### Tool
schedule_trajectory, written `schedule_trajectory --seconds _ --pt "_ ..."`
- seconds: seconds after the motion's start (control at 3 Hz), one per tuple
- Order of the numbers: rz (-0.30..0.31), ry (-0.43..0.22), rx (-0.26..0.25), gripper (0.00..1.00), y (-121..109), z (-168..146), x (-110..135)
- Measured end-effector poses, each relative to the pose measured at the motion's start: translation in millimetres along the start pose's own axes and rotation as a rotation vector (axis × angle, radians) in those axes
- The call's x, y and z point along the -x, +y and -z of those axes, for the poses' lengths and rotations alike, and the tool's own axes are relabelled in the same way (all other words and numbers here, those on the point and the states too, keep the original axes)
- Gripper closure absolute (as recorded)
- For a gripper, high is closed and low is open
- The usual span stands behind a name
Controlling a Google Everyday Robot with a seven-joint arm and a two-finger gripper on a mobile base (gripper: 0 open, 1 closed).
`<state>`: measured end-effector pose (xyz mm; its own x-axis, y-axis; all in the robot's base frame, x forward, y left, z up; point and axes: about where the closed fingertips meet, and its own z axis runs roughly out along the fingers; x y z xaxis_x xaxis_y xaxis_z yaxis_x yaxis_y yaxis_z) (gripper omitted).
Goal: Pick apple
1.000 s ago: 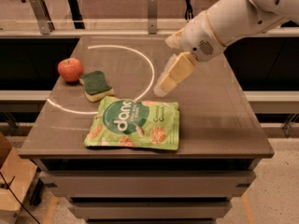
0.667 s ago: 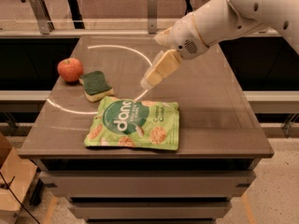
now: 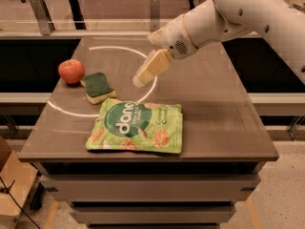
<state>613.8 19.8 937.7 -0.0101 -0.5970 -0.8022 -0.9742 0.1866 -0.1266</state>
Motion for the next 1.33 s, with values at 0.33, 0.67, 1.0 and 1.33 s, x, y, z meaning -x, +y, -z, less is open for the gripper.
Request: schedule_trajectory --seconds 0.33,0.67,1.0,1.33 --pt "-0.007 -0.029 0.014 0.0 1 -15 6" --pt "0.013 -0.076 0.046 0.0 3 -47 26" --pt "0.044 -0.1 0.085 0.0 1 -82 45" --pt "0.062 -0.125 0.123 0.0 -2 -113 58"
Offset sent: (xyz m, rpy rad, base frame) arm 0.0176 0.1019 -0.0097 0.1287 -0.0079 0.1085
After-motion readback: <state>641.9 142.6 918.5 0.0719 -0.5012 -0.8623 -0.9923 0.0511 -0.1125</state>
